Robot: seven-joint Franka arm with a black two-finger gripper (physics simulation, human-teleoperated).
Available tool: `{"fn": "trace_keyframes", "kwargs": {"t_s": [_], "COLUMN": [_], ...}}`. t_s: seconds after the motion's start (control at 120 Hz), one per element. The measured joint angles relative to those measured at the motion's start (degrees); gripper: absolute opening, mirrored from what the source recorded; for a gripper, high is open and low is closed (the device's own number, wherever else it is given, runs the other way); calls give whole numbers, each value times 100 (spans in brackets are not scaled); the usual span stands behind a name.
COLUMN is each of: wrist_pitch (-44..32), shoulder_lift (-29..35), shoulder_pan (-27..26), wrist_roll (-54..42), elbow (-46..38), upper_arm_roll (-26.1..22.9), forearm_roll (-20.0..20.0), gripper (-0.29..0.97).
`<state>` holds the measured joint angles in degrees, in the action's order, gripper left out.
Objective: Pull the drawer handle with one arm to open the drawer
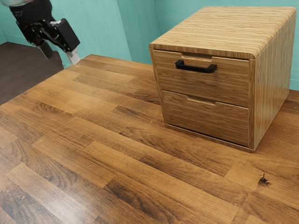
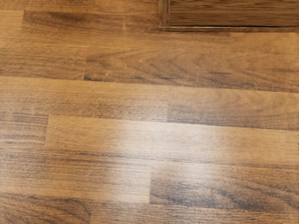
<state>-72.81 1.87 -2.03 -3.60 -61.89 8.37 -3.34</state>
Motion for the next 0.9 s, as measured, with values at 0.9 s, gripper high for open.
{"fn": "trace_keyframes", "kwargs": {"t_s": [0.9], "wrist_pitch": [-4290], "shoulder_lift": [201], "shoulder_pan": [-341], "wrist_roll": [-4857], "elbow": [-2829], "upper_arm_roll": [-792], "forearm_roll": [-862], "gripper": [68]}}
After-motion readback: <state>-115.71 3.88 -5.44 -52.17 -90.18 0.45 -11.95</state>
